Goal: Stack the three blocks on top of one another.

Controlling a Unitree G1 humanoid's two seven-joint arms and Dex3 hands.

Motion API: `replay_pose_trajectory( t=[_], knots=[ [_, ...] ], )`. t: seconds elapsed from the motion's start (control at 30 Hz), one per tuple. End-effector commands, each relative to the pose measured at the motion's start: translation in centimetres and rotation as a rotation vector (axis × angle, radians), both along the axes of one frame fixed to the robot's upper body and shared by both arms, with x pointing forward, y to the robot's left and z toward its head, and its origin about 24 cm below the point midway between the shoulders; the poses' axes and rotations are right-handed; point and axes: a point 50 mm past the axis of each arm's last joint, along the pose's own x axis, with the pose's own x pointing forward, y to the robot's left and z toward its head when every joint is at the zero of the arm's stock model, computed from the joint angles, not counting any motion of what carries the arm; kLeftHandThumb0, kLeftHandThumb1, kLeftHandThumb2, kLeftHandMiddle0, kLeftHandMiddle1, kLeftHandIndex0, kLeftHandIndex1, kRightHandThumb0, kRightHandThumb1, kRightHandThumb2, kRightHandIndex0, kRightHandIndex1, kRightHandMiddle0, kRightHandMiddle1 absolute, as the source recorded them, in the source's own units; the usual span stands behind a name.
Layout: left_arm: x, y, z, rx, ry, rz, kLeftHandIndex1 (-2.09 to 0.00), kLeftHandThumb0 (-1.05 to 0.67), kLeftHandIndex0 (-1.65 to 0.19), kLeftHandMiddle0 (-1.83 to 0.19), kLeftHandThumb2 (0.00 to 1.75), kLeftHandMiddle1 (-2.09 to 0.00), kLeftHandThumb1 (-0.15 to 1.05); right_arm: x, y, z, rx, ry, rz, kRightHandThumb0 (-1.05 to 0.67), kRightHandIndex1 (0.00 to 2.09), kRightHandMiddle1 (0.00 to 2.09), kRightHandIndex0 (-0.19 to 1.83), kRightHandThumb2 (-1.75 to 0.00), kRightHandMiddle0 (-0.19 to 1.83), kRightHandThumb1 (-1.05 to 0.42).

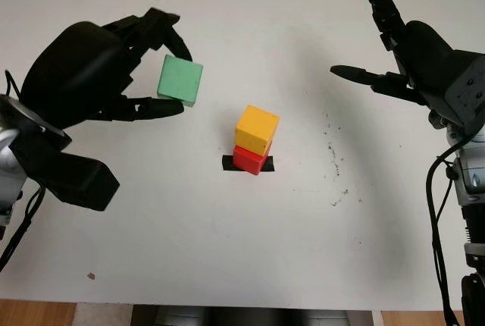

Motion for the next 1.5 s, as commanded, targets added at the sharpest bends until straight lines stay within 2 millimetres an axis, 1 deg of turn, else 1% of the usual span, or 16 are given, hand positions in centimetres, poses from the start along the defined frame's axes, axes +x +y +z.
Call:
replay_pose_trajectory(
  t=[0.0,0.1,0.17,0.27,0.4,0.6,0.77,0.8,0.83,0.87,0.9,1.0,1.07,1.13,1.17,1.47],
  knots=[
    [0.5,-0.6,0.8,-0.061,0.039,-0.075,-1.47,-0.48,-0.28,-0.39,0.32,-0.14,1.05,0.1,0.2,0.4,-0.007,-0.021,0.007,-0.68,0.00,0.00,-0.19,-0.08,-0.19,-1.05],
    [1.7,-1.3,1.2,-0.151,0.156,-0.185,-1.59,-0.44,-0.26,-0.39,0.29,-0.12,1.05,0.0,0.3,0.5,-0.019,-0.020,0.001,-0.67,0.00,0.00,-0.19,-0.07,-0.19,-1.05],
    [2.4,-1.8,1.2,-0.199,0.229,-0.241,-1.65,-0.47,-0.27,-0.38,0.30,-0.12,1.05,0.1,0.3,0.5,-0.016,-0.009,0.003,-0.66,0.00,0.00,-0.19,-0.07,-0.19,-1.05],
    [3.6,-2.8,1.1,-0.255,0.350,-0.313,-1.64,-0.54,-0.30,-0.36,0.33,-0.10,1.05,0.1,0.5,0.4,0.009,0.016,0.010,-0.64,0.00,0.00,-0.19,-0.07,-0.19,-1.05],
    [5.1,-4.5,0.8,-0.327,0.490,-0.420,-1.61,-0.56,-0.41,-0.31,0.28,-0.06,1.05,0.1,0.6,0.3,0.014,0.030,0.005,-0.66,0.00,0.00,-0.19,-0.07,-0.19,-1.05],
    [6.0,-6.4,-0.1,-0.322,0.528,-0.463,-1.80,-0.59,-0.37,-0.33,0.34,-0.06,1.05,0.1,0.7,-0.1,0.039,0.040,0.018,-0.67,0.00,0.00,-0.19,-0.10,-0.19,-1.05],
    [6.1,-7.1,-0.8,-0.316,0.540,-0.479,-1.81,-0.61,-0.36,-0.33,0.36,-0.06,1.05,0.1,0.9,-0.7,0.082,0.048,-0.006,-0.68,0.00,0.00,-0.19,-0.17,-0.19,-1.05],
    [6.1,-7.1,-0.9,-0.317,0.544,-0.482,-1.82,-0.61,-0.36,-0.33,0.36,-0.06,1.05,0.1,1.0,-0.8,0.078,0.046,-0.017,-0.69,0.02,0.00,-0.16,-0.18,-0.19,-1.05],
    [6.1,-7.1,-1.0,-0.315,0.545,-0.483,-1.82,-0.62,-0.36,-0.33,0.37,-0.06,1.05,0.1,1.1,-0.9,0.068,0.045,-0.029,-0.72,0.08,0.01,-0.05,-0.20,-0.19,-1.05],
    [6.1,-7.1,-1.1,-0.314,0.547,-0.482,-1.82,-0.63,-0.35,-0.33,0.37,-0.06,1.05,0.1,1.2,-0.9,0.071,0.049,-0.033,-0.73,0.24,0.02,-0.01,-0.21,-0.18,-1.05],
    [6.2,-7.2,-1.2,-0.314,0.549,-0.484,-1.82,-0.63,-0.35,-0.33,0.38,-0.06,1.05,0.1,1.4,-1.0,0.080,0.051,-0.033,-0.73,0.38,0.01,-0.10,-0.22,-0.19,-1.05],
    [6.1,-7.2,-1.6,-0.322,0.564,-0.491,-1.83,-0.64,-0.35,-0.33,0.38,-0.05,1.05,0.2,1.7,-1.2,0.132,0.051,-0.016,-0.71,0.42,0.00,-0.17,-0.24,-0.19,-1.05],
    [6.1,-7.1,-1.8,-0.334,0.575,-0.499,-1.83,-0.63,-0.35,-0.32,0.38,-0.05,1.05,0.3,1.8,-1.3,0.159,0.053,-0.003,-0.70,0.36,0.00,-0.19,-0.26,-0.19,-1.05],
    [5.9,-7.0,-2.0,-0.345,0.576,-0.505,-1.86,-0.61,-0.36,-0.34,0.37,-0.06,1.05,0.3,1.8,-1.4,0.176,0.064,0.003,-0.69,0.09,0.00,-0.19,-0.29,-0.19,-1.05],
    [5.9,-6.9,-2.1,-0.349,0.573,-0.508,-1.87,-0.60,-0.34,-0.34,0.37,-0.06,1.05,0.3,1.9,-1.4,0.181,0.068,0.005,-0.69,0.05,0.00,-0.19,-0.30,-0.19,-1.05],
    [5.5,-6.4,-3.0,-0.342,0.589,-0.484,-1.92,-0.60,-0.32,-0.32,0.38,-0.05,1.05,0.3,1.7,-1.5,0.170,0.069,-0.011,-0.72,0.00,0.01,-0.19,-0.30,-0.19,-1.05]
  ],
)
